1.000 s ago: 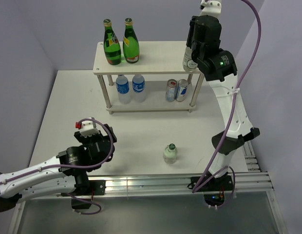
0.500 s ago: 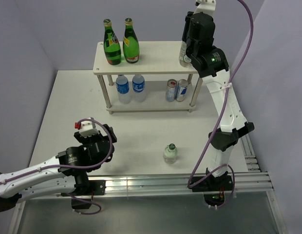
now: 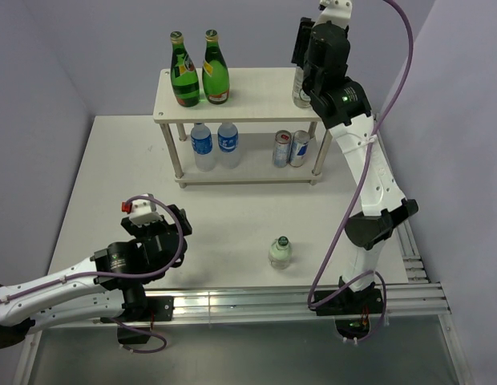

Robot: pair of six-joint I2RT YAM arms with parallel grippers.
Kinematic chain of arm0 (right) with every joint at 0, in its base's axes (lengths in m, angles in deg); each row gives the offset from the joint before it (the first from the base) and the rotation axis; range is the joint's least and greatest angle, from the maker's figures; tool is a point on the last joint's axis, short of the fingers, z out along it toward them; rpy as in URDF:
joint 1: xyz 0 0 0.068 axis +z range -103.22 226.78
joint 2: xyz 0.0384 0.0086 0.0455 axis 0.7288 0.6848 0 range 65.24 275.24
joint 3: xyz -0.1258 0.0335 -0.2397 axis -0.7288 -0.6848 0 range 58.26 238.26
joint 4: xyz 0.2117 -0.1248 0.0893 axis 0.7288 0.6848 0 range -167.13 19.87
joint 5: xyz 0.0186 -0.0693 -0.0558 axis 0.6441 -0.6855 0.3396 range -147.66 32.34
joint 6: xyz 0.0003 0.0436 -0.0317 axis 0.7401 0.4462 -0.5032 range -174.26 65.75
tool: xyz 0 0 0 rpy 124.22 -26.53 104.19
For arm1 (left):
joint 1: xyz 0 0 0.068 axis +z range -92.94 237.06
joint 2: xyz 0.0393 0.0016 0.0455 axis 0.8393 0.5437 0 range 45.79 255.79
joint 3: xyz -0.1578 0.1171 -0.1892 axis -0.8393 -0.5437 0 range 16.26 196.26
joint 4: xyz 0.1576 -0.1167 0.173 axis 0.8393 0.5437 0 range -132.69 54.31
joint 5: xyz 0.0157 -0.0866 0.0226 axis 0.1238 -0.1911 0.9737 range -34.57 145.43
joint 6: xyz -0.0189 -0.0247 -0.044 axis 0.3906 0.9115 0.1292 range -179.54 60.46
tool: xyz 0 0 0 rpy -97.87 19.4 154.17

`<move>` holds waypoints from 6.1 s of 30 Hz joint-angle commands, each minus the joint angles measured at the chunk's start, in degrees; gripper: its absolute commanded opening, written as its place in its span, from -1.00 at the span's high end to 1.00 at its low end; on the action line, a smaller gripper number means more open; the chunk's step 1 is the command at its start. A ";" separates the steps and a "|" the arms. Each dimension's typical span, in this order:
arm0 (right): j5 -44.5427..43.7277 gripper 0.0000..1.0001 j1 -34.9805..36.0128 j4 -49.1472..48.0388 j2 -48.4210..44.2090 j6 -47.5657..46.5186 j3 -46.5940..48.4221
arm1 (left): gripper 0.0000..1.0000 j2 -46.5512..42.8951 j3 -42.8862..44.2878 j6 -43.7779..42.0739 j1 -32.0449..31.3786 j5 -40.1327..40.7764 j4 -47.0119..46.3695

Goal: Place and organize the beverage onto the shelf

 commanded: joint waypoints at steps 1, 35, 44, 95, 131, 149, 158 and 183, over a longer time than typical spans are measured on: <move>1.41 -0.24 -0.14 -3.32 -2.61 1.14 -2.89 | -0.89 -0.26 1.36 1.18 -0.49 0.42 0.76; 5.03 -1.00 9.86 -11.21 -39.50 11.69 -50.32 | -0.89 3.60 2.68 4.87 -0.75 2.52 4.28; -21.69 -0.90 41.06 -6.06 -65.26 31.06 -88.14 | -0.88 3.69 1.71 2.33 -0.75 2.17 1.29; -34.28 1.00 54.37 -14.44 -48.76 27.10 -81.67 | -0.89 2.11 1.53 2.77 -0.75 2.26 1.55; 0.00 1.00 12.87 -10.35 -4.99 -9.05 5.97 | -0.88 0.17 0.65 1.19 -0.75 1.38 -0.12; 1.76 1.00 9.09 -12.90 -0.60 -7.21 4.39 | -0.88 0.26 0.65 1.18 -0.84 1.30 -0.03; 1.67 1.00 8.39 -15.27 0.72 -7.30 2.72 | -0.88 0.61 0.74 1.01 -0.84 1.21 -0.12; -0.17 -0.62 8.04 -15.36 0.55 -5.36 -2.47 | -0.89 0.79 0.83 1.36 -0.84 1.38 0.15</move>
